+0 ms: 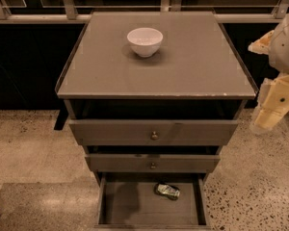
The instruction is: Pick green can from bottom drawer and place on counter
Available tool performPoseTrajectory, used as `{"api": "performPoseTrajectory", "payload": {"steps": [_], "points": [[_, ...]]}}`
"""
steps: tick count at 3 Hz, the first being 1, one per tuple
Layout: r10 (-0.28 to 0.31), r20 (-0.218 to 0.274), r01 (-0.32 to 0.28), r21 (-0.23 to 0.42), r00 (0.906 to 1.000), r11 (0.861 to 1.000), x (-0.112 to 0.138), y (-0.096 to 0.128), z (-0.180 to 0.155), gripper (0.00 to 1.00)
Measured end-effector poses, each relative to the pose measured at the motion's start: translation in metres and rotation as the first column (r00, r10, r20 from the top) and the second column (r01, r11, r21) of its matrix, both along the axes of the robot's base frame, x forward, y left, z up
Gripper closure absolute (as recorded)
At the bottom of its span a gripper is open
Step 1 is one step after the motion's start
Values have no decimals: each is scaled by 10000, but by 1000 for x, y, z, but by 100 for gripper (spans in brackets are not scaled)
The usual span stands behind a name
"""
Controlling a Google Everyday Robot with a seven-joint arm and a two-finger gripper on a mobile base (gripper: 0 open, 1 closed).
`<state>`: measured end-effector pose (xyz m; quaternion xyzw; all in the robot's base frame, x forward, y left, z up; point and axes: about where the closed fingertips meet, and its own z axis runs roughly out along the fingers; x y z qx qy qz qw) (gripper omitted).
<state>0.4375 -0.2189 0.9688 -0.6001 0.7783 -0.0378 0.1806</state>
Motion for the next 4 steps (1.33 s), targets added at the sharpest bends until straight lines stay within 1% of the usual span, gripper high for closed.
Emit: {"api": "performPoseTrajectory", "payload": {"steps": [1,2,3,4], "points": [[24,373,-49,690,9993,9976,-19,-2,-35,0],[-719,-28,717,1338,9974,9884,-35,-23,-119,0],[-1360,-731,1486,2114,9880,9660,-43,-32,-220,0],[-1635,-329,1667,2254,9860,9599,-29,-36,-232,0]]}}
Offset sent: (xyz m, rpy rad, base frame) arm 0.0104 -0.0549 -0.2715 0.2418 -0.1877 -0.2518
